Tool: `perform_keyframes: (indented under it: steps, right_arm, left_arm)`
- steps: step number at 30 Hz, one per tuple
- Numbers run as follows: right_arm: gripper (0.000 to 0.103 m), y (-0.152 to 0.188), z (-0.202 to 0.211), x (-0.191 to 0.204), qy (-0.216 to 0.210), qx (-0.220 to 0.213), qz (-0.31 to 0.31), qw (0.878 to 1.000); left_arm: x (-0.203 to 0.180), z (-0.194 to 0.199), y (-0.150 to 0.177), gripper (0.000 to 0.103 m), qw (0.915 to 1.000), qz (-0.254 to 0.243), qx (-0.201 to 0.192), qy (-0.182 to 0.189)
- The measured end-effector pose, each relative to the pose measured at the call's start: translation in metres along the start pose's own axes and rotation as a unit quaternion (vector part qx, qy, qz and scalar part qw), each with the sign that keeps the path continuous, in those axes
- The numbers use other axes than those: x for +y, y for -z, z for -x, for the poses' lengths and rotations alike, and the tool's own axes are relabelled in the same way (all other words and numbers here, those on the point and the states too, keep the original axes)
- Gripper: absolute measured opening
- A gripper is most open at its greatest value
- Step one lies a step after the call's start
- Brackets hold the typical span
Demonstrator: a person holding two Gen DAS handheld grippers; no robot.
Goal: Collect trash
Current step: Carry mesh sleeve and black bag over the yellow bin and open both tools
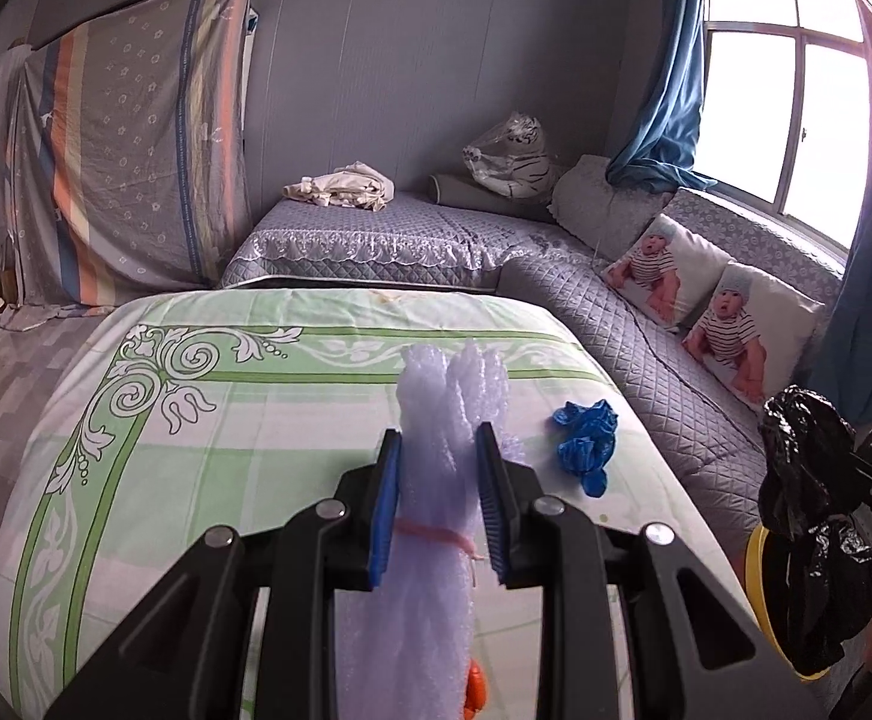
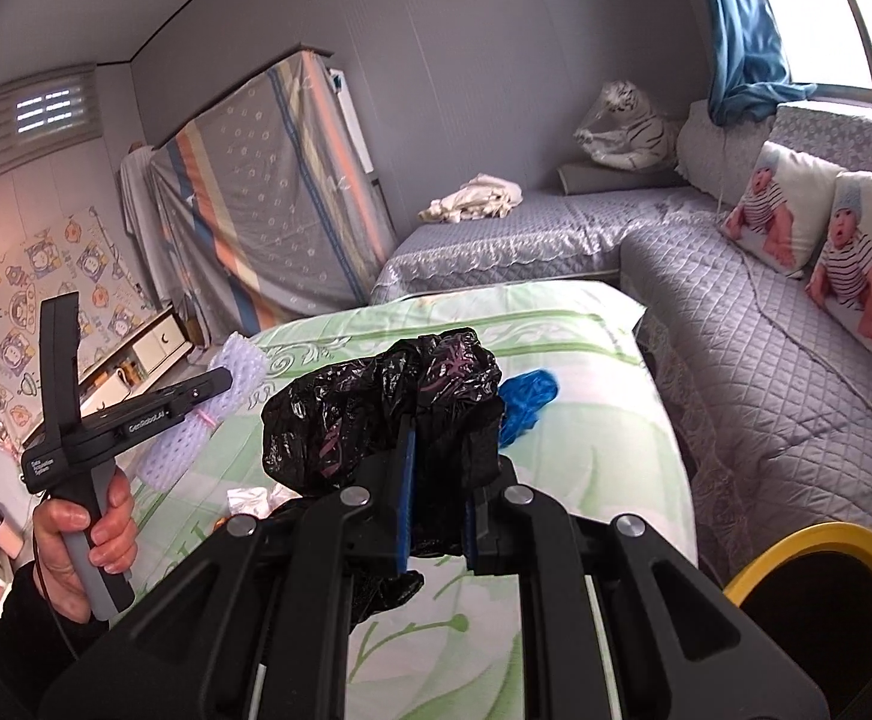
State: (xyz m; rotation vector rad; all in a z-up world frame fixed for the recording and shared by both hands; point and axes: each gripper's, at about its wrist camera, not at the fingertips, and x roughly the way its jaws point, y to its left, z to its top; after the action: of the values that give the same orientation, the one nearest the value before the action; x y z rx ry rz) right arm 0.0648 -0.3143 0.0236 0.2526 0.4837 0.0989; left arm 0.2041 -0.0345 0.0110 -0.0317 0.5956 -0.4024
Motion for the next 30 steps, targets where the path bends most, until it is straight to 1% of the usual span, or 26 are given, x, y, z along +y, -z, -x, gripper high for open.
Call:
perform_keyframes:
  steps: [7,15,22,30]
  right_arm:
    - [0.011,-0.006,0.037,-0.026,0.031,-0.030,-0.010,0.999]
    - [0.011,-0.008,0.081,-0.067,0.082,-0.057,-0.026,0.995]
    - [0.011,-0.002,0.114,-0.107,0.135,-0.077,-0.047,0.987]
    - [0.011,0.019,0.135,-0.148,0.186,-0.084,-0.085,0.975]
  left_arm:
    - [-0.050,0.008,-0.005,0.024,0.9984,-0.024,-0.011,0.050]
    - [-0.109,0.003,-0.001,0.024,0.9927,-0.053,-0.007,0.109]
    - [-0.162,-0.004,0.002,0.024,0.9857,-0.077,0.002,0.150]
    - [-0.230,-0.023,0.019,0.024,0.9735,-0.108,0.030,0.199]
